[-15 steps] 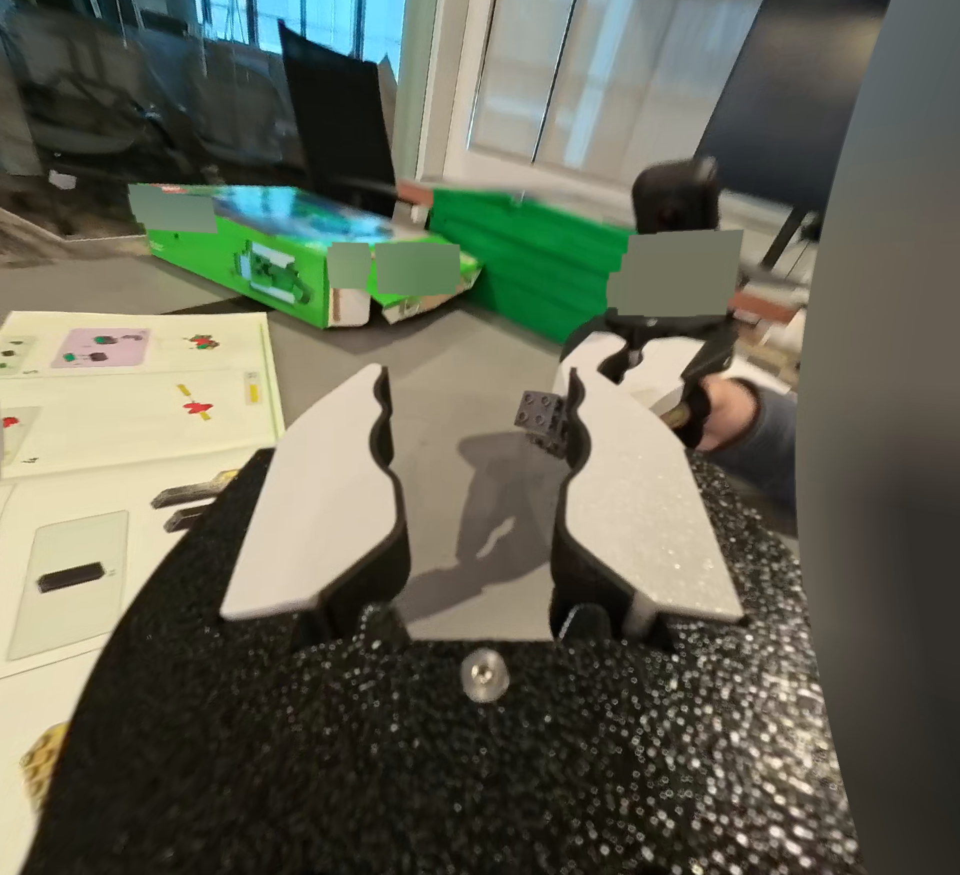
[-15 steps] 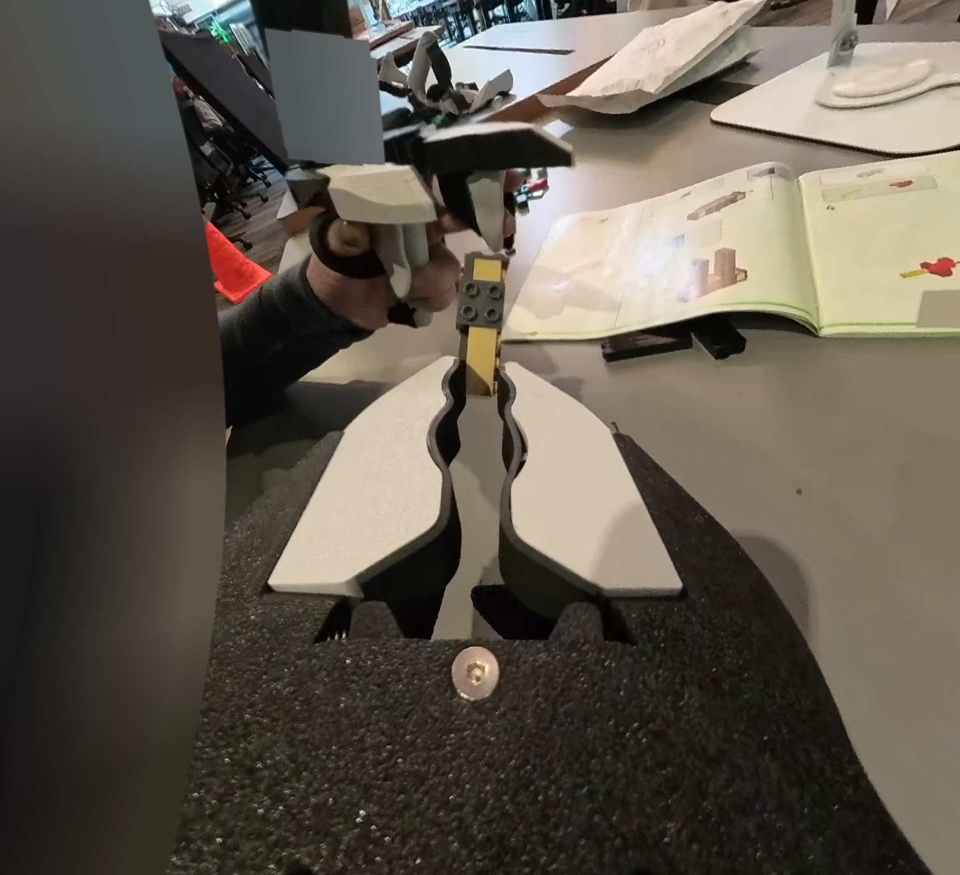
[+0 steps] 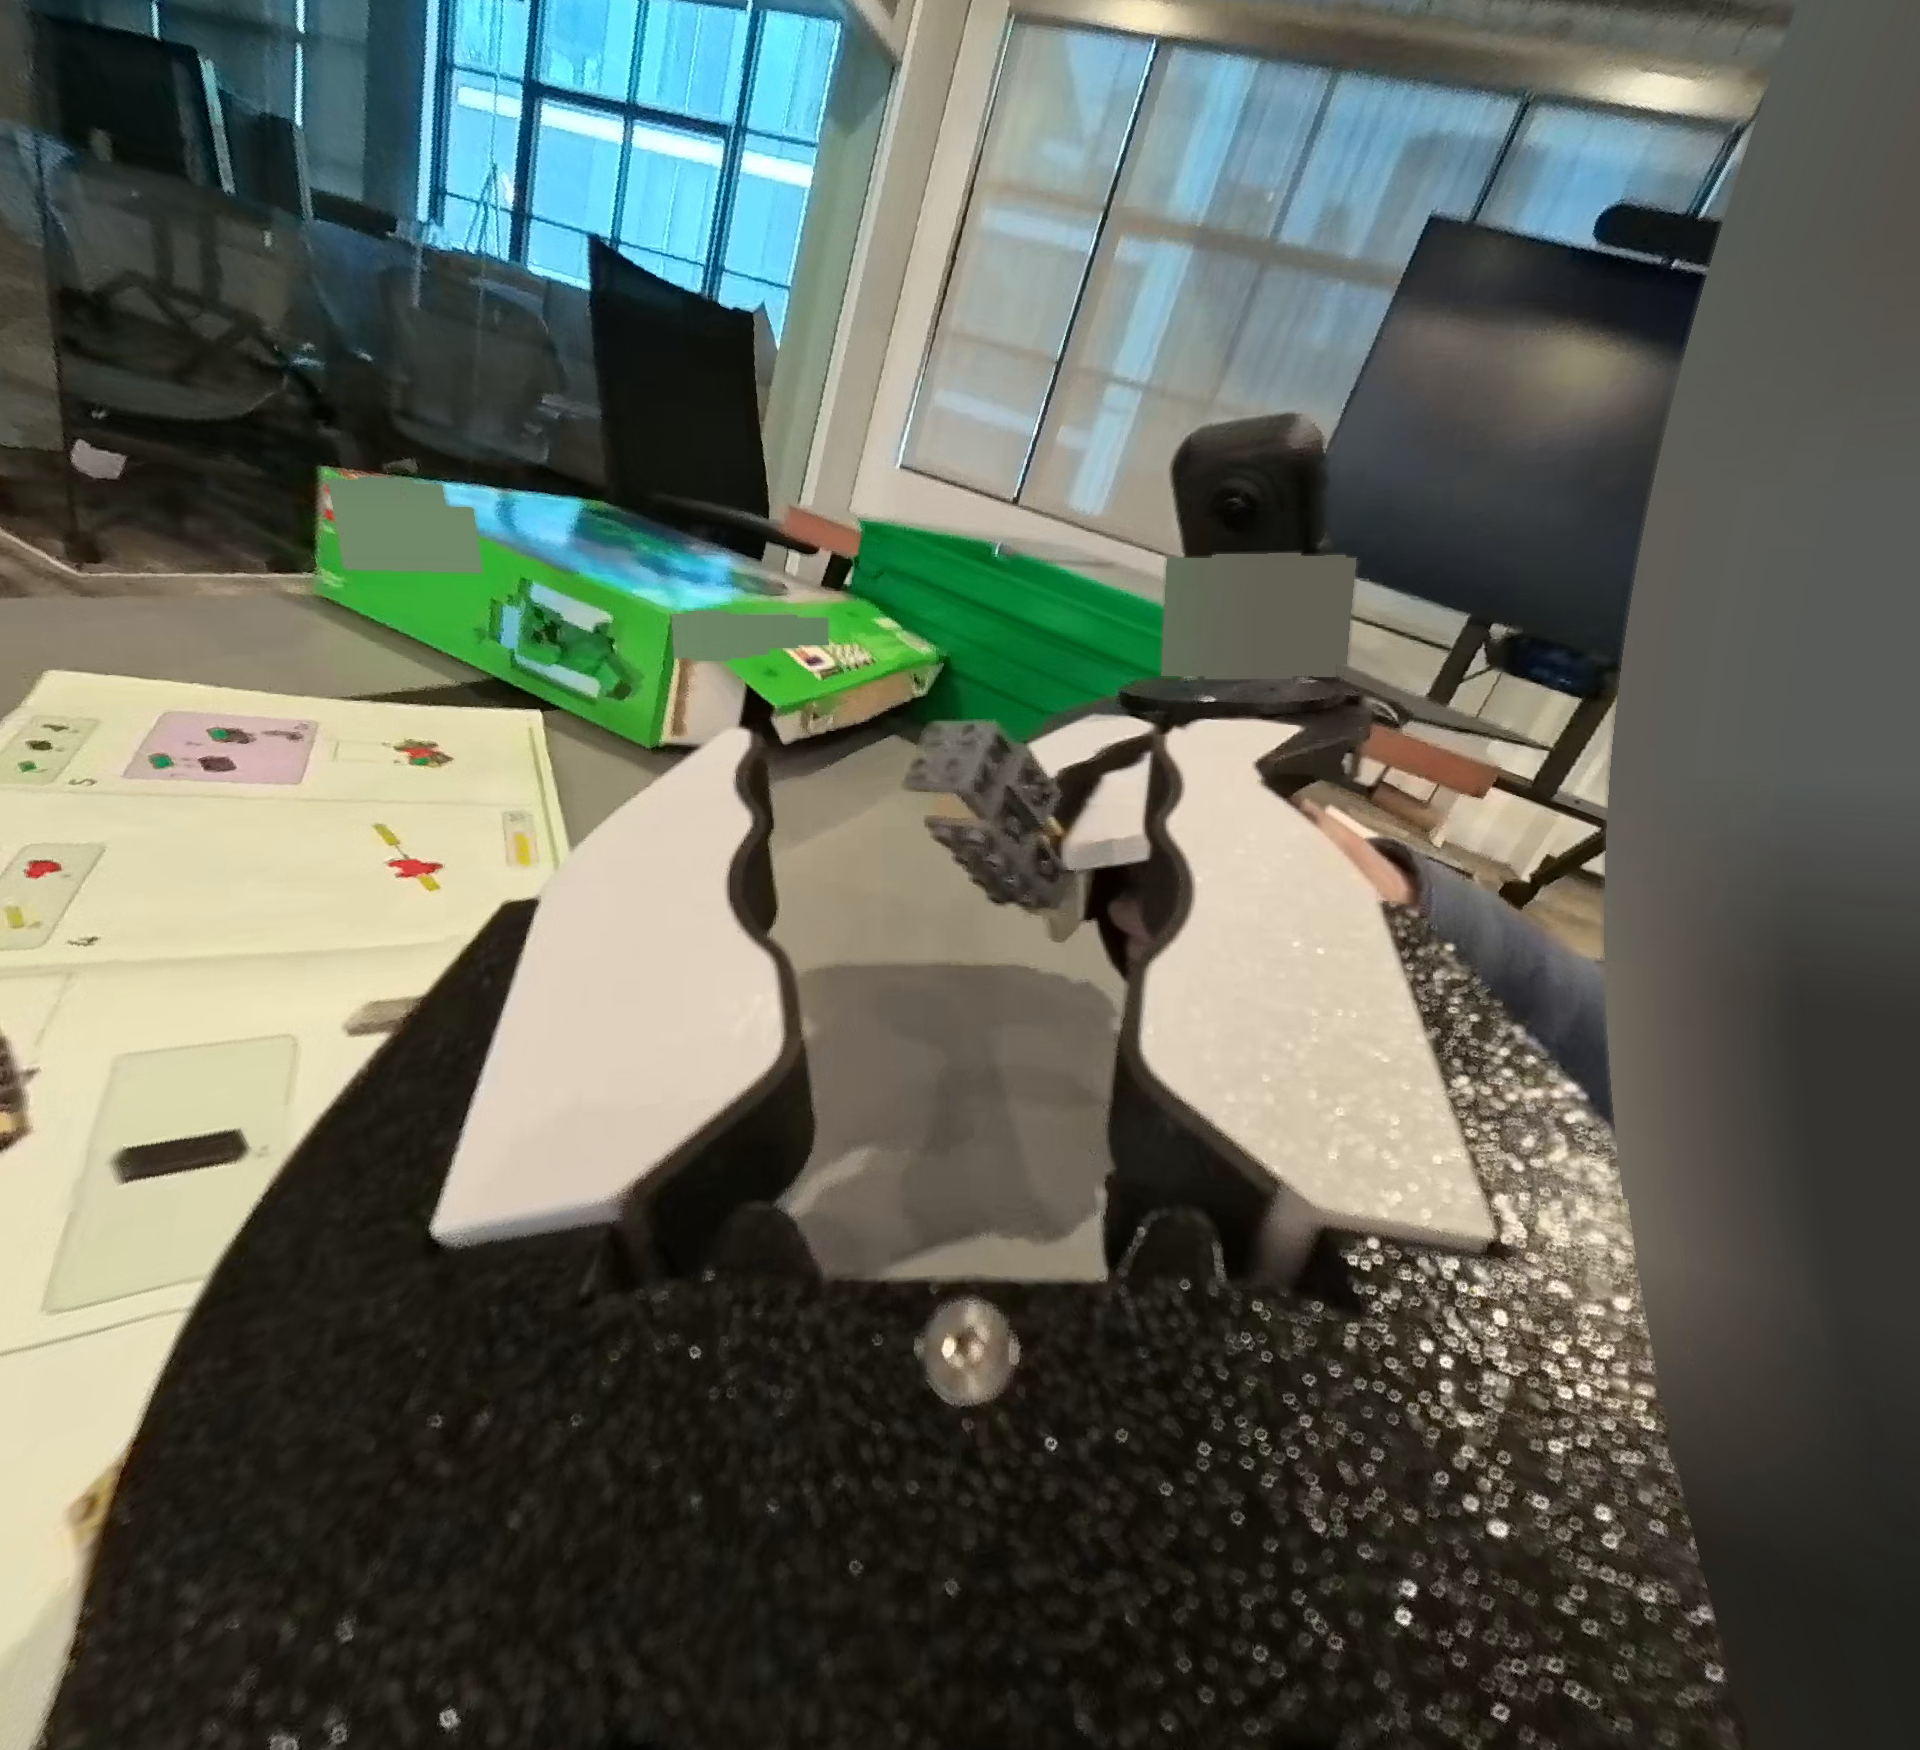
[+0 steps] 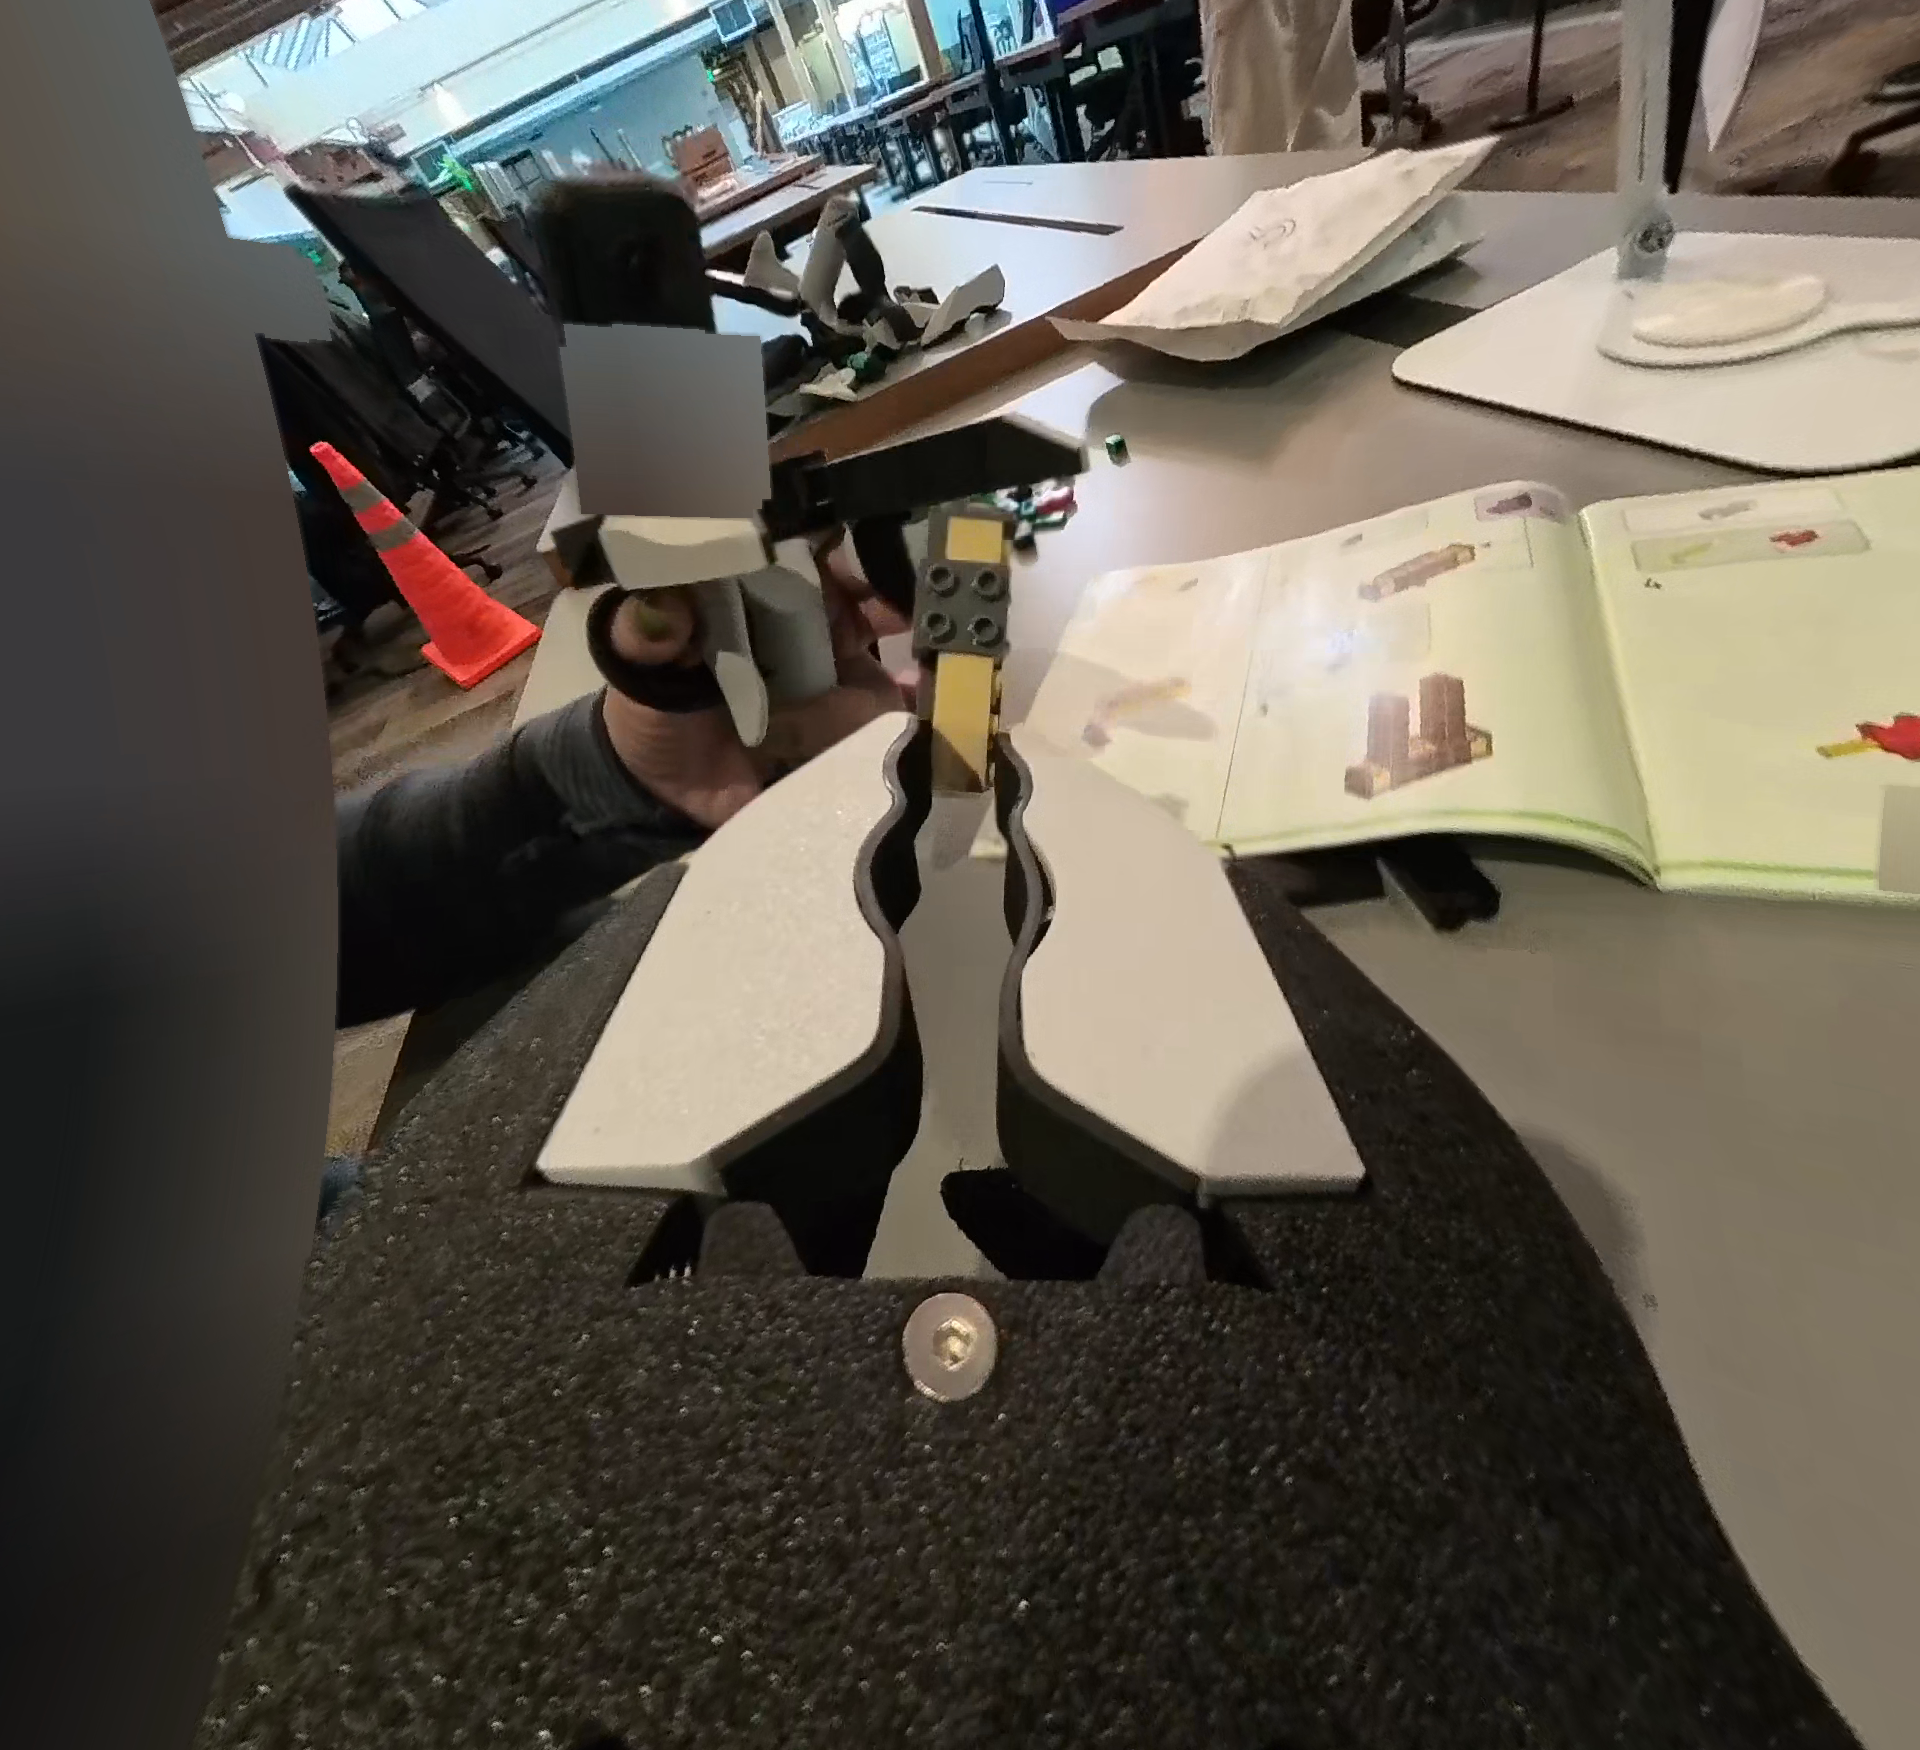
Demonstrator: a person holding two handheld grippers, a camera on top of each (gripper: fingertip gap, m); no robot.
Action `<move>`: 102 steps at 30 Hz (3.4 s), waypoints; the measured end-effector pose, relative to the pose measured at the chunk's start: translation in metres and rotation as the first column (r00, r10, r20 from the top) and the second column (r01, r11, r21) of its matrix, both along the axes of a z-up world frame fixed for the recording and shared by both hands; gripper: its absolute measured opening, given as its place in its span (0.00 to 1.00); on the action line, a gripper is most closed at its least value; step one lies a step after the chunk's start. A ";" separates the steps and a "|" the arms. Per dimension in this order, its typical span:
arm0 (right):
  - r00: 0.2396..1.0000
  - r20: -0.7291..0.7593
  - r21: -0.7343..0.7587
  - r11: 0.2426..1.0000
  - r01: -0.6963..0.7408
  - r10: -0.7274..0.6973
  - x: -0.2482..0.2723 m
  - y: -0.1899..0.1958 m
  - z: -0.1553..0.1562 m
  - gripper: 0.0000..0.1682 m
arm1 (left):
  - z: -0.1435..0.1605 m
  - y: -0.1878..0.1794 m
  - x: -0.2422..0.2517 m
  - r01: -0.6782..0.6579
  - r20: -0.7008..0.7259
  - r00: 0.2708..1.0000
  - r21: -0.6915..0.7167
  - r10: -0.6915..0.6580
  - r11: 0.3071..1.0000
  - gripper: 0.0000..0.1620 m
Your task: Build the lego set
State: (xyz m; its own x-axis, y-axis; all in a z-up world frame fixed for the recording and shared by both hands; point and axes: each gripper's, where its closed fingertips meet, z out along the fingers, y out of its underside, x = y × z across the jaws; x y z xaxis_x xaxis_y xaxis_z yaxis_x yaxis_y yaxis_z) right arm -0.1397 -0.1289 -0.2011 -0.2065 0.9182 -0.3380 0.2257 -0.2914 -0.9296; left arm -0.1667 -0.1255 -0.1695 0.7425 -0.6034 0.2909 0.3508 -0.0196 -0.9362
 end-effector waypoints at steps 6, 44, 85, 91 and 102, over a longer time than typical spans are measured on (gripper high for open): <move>1.000 -0.024 0.025 1.000 -0.008 0.008 -0.031 0.002 0.012 0.06 | 0.001 0.003 -0.019 -0.020 0.011 1.000 0.019 0.020 1.000 0.42; 0.990 -0.094 -0.035 0.993 -0.111 0.107 -0.036 -0.013 0.013 0.06 | -0.005 -0.016 -0.017 0.308 0.229 0.920 0.080 -0.318 0.948 0.13; 0.986 -0.109 -0.053 0.990 -0.132 0.125 -0.038 -0.018 0.013 0.06 | -0.001 -0.018 -0.021 0.305 0.283 0.902 0.113 -0.325 0.945 0.10; 0.986 -0.109 -0.056 0.989 -0.135 0.128 -0.039 -0.019 0.013 0.08 | -0.001 -0.017 -0.022 0.305 0.304 0.895 0.117 -0.327 0.945 0.10; 0.986 -0.112 -0.040 0.990 -0.133 0.127 -0.040 -0.020 0.014 0.09 | 0.001 -0.016 -0.023 0.304 0.346 0.879 0.122 -0.327 0.945 0.10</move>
State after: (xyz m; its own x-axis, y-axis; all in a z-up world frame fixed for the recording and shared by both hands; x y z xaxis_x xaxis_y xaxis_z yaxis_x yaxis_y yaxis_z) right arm -0.1793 -0.1489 -0.1876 -0.3609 0.8648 -0.3491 0.1629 -0.3101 -0.9366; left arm -0.1901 -0.1415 -0.1688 0.3626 -0.8137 0.4544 0.6461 -0.1319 -0.7517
